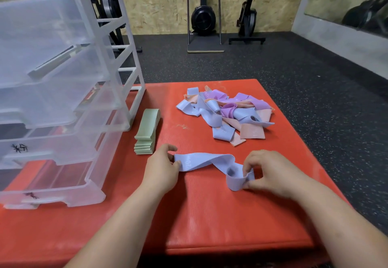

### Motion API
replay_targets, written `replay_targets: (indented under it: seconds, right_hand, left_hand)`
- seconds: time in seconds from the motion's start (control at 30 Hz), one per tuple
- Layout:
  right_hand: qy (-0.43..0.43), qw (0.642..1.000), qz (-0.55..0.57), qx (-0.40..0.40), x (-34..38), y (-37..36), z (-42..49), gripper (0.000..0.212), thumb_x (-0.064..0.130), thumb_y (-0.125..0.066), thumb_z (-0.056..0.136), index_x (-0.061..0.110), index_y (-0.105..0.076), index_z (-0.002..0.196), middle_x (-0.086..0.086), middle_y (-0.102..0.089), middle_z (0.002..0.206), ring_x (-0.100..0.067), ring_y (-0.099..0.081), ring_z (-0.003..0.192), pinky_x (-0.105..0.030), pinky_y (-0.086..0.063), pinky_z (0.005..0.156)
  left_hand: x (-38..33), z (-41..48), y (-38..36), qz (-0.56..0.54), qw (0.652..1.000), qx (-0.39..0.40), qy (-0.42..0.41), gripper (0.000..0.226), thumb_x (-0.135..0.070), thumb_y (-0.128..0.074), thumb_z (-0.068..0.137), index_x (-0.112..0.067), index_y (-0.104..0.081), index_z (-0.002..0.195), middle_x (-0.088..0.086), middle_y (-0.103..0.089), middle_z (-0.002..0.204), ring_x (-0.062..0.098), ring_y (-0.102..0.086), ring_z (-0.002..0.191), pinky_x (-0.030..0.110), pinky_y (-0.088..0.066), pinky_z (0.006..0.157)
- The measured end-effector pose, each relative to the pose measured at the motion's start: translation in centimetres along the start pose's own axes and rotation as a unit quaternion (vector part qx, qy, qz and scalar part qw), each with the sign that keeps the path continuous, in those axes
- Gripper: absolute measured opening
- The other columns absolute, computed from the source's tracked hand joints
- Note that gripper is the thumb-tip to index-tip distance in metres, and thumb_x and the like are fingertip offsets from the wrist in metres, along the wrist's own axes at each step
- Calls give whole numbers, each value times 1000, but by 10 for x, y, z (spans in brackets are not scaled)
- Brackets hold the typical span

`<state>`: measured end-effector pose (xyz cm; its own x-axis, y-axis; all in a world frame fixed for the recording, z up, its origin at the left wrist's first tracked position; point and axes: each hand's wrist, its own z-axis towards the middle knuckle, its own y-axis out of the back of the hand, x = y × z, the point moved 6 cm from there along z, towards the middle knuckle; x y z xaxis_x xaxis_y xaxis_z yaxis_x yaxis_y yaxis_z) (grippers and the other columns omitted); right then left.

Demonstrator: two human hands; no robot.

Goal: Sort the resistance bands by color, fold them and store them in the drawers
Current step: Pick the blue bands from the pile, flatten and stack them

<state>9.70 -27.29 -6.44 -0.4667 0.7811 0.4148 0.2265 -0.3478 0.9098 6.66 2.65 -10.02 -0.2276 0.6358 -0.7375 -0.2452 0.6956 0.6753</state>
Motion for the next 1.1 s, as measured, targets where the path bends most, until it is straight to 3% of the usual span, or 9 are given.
replay_targets:
  seconds: [0.1, 0.2, 0.33, 0.43, 0.57, 0.67, 0.83, 0.97, 1.1]
  right_hand:
    - [-74, 980, 72, -170, -10, 29, -4, 28, 16, -84, 69, 34, -63, 71, 12, -69, 71, -5, -63, 69, -35, -52, 69]
    - [-177, 930, 103, -305, -28, 56, -19, 23, 11, -75, 76, 26, -58, 81, 6, -64, 67, -17, -61, 67, -37, -49, 68]
    - [-195, 947, 172, -187, -33, 41, -14, 45, -3, -63, 83, 34, -60, 108, 2, -73, 70, -19, -72, 60, -36, -55, 64]
    - [-183, 932, 296, -103, -35, 29, -12, 46, -14, -62, 84, 24, -71, 109, -14, -75, 86, -24, -71, 57, -34, -57, 53]
    - [-148, 940, 298, -82, -38, 35, -16, 49, -13, -80, 72, 24, -76, 105, -2, -78, 102, -12, -74, 76, -22, -59, 68]
    - [-129, 915, 376, -69, -38, 39, -19, 55, -9, -89, 68, 18, -73, 113, 0, -79, 110, -18, -78, 93, -25, -62, 82]
    - [-194, 919, 337, 58, -51, 10, -25, 57, 2, -92, 72, 23, -70, 120, -2, -74, 87, -18, -68, 66, -32, -58, 63]
    - [-203, 935, 289, 8, -59, 6, -20, 32, 2, -80, 86, 20, -74, 112, -6, -64, 75, -13, -62, 59, -30, -57, 57]
    - [-204, 931, 284, -101, -62, 21, -19, 30, -2, -76, 88, 20, -74, 108, -7, -61, 70, -12, -52, 47, -24, -48, 50]
  left_hand:
    - [1, 0, 4, 8, 1000, -13, -4, 40, -5, -67, 88, -25, -64, 122, -8, -68, 89, 11, -65, 81, 23, -42, 65]
    - [2, 0, 8, 10, 1000, -24, -4, 40, -4, -65, 87, -24, -64, 122, -8, -68, 88, 16, -66, 83, 30, -43, 72]
    - [0, -2, 5, 9, 1000, -13, -9, 40, -4, -65, 88, -25, -65, 123, -7, -69, 88, 16, -67, 84, 30, -44, 73]
    - [-1, -2, 5, 3, 1000, -12, -1, 41, -4, -62, 89, -24, -64, 124, -5, -69, 90, 16, -66, 85, 30, -43, 72]
    - [-2, -2, 7, -10, 1000, -9, 13, 42, -4, -61, 89, -26, -65, 124, -7, -69, 95, 13, -67, 85, 25, -43, 65]
    - [-7, -4, 11, -44, 998, -28, 20, 40, -6, -59, 88, -27, -66, 121, -9, -69, 94, 10, -67, 83, 26, -44, 64]
    - [-3, -8, 10, -28, 999, 1, 28, 31, -15, -63, 91, -27, -65, 120, -5, -72, 89, 12, -67, 77, 27, -43, 61]
    - [0, -13, 13, -2, 1000, -5, 27, 31, -15, -63, 91, -28, -65, 120, -8, -72, 89, 6, -66, 78, 21, -41, 59]
    - [-4, -12, 23, -21, 998, -46, 31, 27, -17, -63, 89, -28, -67, 114, -6, -72, 83, 9, -66, 76, 26, -41, 61]
